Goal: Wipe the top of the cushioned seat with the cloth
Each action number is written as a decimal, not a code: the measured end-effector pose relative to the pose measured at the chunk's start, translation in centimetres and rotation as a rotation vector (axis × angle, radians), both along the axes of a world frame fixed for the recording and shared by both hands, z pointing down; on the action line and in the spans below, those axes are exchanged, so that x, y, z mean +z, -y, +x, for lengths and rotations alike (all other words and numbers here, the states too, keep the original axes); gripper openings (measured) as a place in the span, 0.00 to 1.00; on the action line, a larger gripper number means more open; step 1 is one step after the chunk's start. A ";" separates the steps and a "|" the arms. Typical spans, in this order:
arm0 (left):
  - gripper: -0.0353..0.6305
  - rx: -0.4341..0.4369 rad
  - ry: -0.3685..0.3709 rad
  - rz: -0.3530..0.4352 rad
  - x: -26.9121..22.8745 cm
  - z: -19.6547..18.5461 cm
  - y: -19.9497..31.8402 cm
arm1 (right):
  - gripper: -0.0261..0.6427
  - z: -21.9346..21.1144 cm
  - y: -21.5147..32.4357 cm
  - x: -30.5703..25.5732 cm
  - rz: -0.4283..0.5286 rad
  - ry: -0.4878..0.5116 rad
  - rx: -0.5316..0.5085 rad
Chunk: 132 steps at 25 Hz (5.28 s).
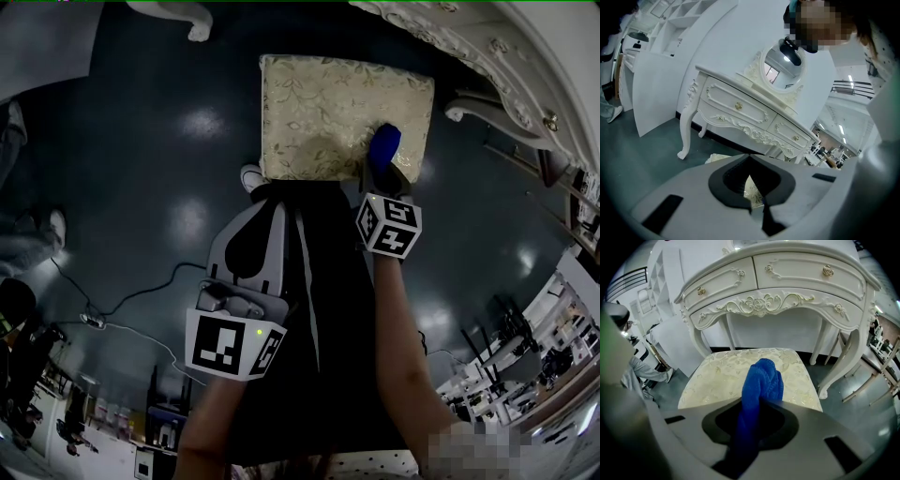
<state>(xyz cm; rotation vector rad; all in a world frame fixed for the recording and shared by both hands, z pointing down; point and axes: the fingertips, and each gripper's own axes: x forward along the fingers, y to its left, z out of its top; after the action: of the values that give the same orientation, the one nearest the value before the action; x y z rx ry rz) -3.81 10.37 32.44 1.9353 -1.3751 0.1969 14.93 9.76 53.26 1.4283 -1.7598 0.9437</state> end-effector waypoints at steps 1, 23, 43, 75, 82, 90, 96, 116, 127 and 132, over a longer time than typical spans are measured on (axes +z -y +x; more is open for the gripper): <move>0.05 -0.003 -0.001 0.001 -0.1 -0.2 -0.1 | 0.17 -0.2 -0.1 0.0 -0.001 0.000 -0.002; 0.05 -0.057 -0.014 0.004 0.2 -3.6 -0.9 | 0.17 -5.0 -0.2 0.0 0.003 0.011 -0.033; 0.05 -0.089 -0.021 0.001 0.4 -5.9 -1.3 | 0.17 -10.0 -0.6 -0.2 -0.002 0.044 -0.077; 0.05 -0.155 -0.037 -0.001 0.7 -10.6 -1.7 | 0.17 -17.3 -1.4 -0.3 -0.013 0.075 -0.133; 0.05 -0.169 -0.041 -0.006 0.9 -11.5 -1.8 | 0.17 -19.0 -1.6 -0.3 -0.017 0.090 -0.155; 0.05 -0.188 -0.040 -0.006 0.9 -12.5 -2.0 | 0.17 -21.7 -2.1 0.4 -0.038 0.108 -0.209; 0.05 -0.197 -0.037 -0.007 0.7 -12.8 -2.2 | 0.17 -22.5 -2.1 0.5 -0.038 0.113 -0.229; 0.05 -0.192 -0.002 -0.003 0.2 -10.6 -2.9 | 0.17 -25.6 -2.0 3.0 -0.168 0.161 -0.312; 0.05 -0.173 0.009 0.024 -1.0 -7.0 -1.4 | 0.17 -20.1 -0.4 -2.5 -0.077 0.370 -0.224; 0.05 -0.143 0.016 0.075 -3.6 -3.8 1.3 | 0.17 -13.6 1.5 -6.8 -0.020 0.419 -0.117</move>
<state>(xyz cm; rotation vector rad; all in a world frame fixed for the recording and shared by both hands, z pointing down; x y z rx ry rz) -7.63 9.08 28.83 1.8906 -1.5440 0.0930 1.37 8.31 46.44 1.1572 -2.1003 1.2596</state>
